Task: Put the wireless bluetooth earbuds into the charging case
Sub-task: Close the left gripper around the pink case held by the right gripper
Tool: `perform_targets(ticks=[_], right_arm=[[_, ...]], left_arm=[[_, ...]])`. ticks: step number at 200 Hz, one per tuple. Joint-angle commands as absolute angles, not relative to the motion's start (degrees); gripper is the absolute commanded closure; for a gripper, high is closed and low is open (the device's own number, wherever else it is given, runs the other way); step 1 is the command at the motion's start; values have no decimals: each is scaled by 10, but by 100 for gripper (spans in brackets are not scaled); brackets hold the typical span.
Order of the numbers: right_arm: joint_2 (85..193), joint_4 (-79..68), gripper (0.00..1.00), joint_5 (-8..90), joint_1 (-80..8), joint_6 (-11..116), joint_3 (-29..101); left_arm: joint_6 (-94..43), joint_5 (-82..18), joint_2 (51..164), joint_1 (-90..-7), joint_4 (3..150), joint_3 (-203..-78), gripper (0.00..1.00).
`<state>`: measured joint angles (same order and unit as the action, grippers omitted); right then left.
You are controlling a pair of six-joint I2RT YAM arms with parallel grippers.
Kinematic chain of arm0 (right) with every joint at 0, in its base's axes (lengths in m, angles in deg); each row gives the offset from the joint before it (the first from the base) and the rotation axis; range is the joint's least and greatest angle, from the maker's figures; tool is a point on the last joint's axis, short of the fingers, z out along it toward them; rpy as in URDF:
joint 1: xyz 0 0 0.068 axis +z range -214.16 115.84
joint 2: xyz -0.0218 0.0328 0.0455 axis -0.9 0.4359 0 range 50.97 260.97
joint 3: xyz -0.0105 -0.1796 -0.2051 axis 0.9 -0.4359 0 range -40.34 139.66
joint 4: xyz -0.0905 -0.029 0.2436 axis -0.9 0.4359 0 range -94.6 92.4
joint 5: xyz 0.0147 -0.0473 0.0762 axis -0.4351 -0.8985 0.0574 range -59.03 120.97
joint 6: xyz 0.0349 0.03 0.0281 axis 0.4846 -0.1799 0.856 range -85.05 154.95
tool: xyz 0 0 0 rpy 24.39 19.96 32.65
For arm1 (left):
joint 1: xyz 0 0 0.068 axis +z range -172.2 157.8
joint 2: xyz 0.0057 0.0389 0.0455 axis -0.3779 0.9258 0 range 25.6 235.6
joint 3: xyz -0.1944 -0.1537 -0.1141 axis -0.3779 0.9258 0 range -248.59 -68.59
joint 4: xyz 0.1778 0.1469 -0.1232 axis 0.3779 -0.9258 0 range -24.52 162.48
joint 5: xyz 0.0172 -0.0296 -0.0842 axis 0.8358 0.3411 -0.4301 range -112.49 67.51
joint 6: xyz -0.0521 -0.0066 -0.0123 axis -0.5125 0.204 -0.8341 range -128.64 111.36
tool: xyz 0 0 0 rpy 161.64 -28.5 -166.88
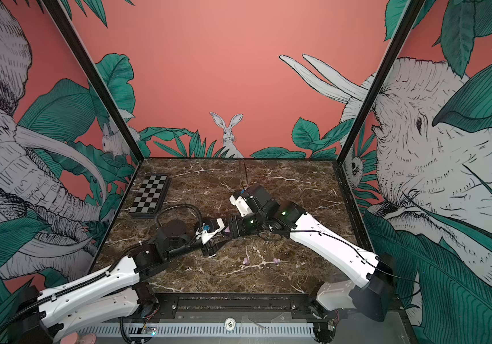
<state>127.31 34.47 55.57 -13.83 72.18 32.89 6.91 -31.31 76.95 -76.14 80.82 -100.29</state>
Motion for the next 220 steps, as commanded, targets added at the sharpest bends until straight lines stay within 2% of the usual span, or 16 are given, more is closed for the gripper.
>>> perform_targets(ticks=[1, 19, 54, 93, 156, 195, 220], right_arm=[[1277, 321, 48, 561, -132, 716, 336], [1280, 320, 48, 565, -130, 717, 338], [1284, 319, 48, 569, -125, 714, 342], [1286, 314, 48, 569, -125, 714, 342], [1286, 301, 48, 575, -124, 719, 344], [1285, 292, 48, 584, -123, 725, 338], [1285, 289, 48, 585, -123, 726, 336]], left_arm=[[67, -321, 759, -763, 835, -992, 29], [68, -320, 754, -763, 836, -992, 31], [64, -320, 753, -763, 850, -988, 40], [61, -335, 748, -763, 852, -982, 39], [62, -335, 748, -763, 851, -981, 50], [58, -332, 744, -763, 862, -978, 51], [61, -318, 740, -763, 871, -974, 56]])
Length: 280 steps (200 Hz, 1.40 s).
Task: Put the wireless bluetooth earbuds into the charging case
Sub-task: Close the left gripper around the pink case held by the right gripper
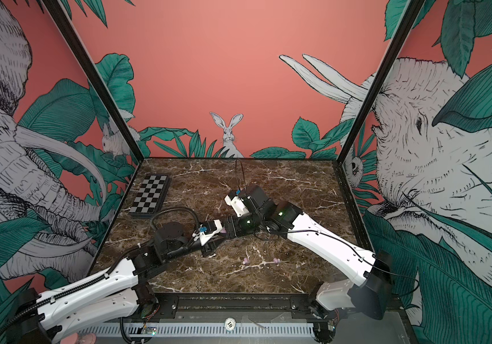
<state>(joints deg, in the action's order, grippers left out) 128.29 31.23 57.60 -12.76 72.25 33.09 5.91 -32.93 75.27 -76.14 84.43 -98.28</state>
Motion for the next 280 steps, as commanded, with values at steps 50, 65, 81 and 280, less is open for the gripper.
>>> perform_targets(ticks=[50, 65, 81, 280], right_arm=[[1290, 283, 48, 590, -123, 731, 335], [1292, 284, 48, 591, -124, 732, 335], [1293, 282, 48, 594, -122, 732, 335], [1291, 283, 49, 615, -121, 723, 338]], left_arm=[[65, -316, 734, -763, 872, -972, 64], [65, -310, 733, -763, 875, -971, 64], [66, -311, 731, -763, 873, -971, 63], [155, -356, 709, -763, 815, -968, 48]])
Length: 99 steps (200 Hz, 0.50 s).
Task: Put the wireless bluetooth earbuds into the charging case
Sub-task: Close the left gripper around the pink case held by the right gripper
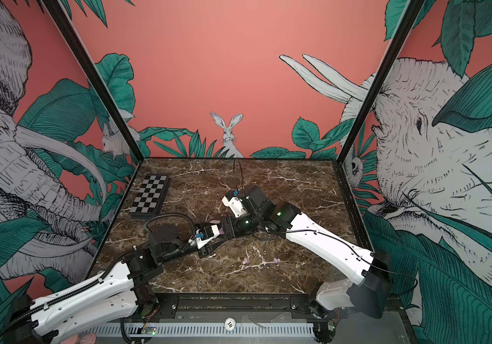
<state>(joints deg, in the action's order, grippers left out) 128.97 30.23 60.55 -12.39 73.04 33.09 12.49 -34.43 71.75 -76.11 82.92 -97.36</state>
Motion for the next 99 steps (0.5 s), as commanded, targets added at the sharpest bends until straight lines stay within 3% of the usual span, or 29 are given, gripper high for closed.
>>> perform_targets(ticks=[1, 99], right_arm=[[1291, 283, 50, 614, -121, 723, 338], [1301, 284, 50, 614, -120, 722, 342]], left_arm=[[156, -356, 709, -763, 816, -968, 48], [153, -376, 702, -763, 815, -966, 58]])
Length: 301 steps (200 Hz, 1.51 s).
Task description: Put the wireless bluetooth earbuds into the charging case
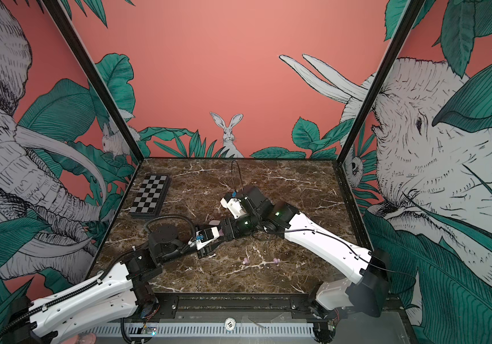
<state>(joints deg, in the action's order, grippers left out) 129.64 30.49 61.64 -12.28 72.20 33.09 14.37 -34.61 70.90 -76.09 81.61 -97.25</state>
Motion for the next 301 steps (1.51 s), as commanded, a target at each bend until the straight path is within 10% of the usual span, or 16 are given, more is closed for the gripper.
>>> perform_targets(ticks=[1, 59, 143, 181, 301], right_arm=[[1301, 284, 50, 614, -120, 722, 341], [1299, 281, 48, 617, -118, 725, 340], [1295, 277, 21, 624, -117, 725, 340], [1271, 301, 2, 587, -121, 705, 358], [1085, 244, 2, 644, -170, 509, 237]], left_arm=[[153, -376, 702, -763, 815, -966, 58], [154, -374, 706, -763, 814, -968, 69], [141, -342, 718, -763, 832, -974, 100], [133, -336, 709, -763, 829, -970, 100], [-144, -517, 646, -724, 744, -1031, 100]])
